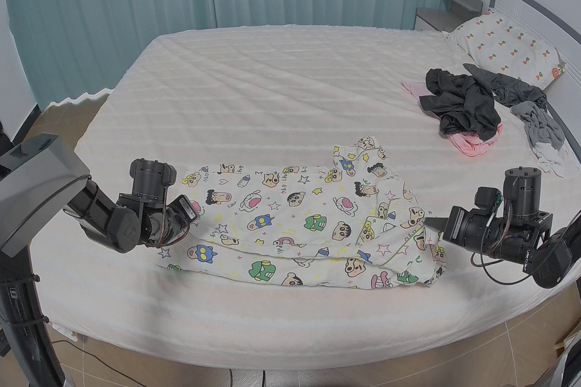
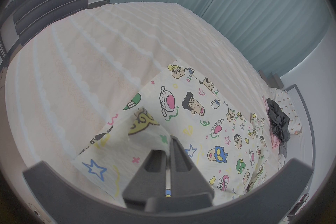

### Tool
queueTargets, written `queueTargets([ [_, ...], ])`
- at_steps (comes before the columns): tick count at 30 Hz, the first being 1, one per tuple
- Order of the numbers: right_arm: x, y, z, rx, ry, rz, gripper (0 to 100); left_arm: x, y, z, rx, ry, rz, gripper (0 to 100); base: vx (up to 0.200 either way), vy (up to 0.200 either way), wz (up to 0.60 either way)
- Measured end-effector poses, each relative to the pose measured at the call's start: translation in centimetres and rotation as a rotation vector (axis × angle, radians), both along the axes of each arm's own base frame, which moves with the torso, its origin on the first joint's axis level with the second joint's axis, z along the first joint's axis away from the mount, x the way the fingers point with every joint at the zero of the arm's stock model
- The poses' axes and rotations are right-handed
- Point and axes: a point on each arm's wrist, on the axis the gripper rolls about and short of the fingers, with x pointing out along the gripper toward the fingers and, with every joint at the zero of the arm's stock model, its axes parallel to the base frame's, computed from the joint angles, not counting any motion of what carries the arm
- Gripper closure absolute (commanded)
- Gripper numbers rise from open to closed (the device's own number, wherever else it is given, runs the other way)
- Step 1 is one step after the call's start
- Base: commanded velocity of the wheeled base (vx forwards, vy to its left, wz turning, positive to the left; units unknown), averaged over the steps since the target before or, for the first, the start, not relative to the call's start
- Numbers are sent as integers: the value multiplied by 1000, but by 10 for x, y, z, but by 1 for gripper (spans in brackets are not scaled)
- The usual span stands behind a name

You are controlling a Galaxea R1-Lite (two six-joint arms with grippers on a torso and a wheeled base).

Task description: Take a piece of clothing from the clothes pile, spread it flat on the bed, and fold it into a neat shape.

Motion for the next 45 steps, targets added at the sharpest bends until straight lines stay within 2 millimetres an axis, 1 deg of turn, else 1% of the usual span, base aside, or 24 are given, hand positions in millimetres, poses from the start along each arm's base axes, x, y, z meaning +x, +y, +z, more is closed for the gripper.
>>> queueTargets([
  [4, 7, 1, -4, -2, 1, -5, 100, 5, 1, -4, -2, 4, 6, 100, 0, 0, 0],
  [5, 8, 1, -4, -2, 1, -6, 100, 5, 2, -5, -1, 5, 7, 0, 0, 0, 0],
  [11, 14, 1, -4, 1, -6, -10, 100, 7, 5, -8, -1, 13, 17, 0, 0, 0, 0],
  [18, 16, 1, -3, 4, -13, -12, 100, 8, 14, -9, -1, 16, 42, 0, 0, 0, 0],
  [25, 18, 2, 0, 25, -20, -19, 100, 5, 32, -7, -4, 21, 88, 0, 0, 0, 0],
  [26, 18, 3, 0, 27, -19, -19, 0, 4, 34, -6, -7, 22, 93, 0, 0, 0, 0],
  [30, 21, 3, 0, 48, -13, -29, 0, -2, 48, -4, -54, 33, 138, 0, 0, 0, 0],
  [38, 32, 3, -5, 52, -2, -78, 0, -21, 70, -5, -212, 83, 146, 0, 0, 0, 0],
  [41, 36, -1, -5, 59, -2, -114, 0, -30, 77, -3, -316, 101, 125, 0, 0, 0, 0],
  [45, 37, -4, -3, 83, 1, -170, 0, -41, 81, 1, -454, 120, 37, 0, 0, 0, 0],
])
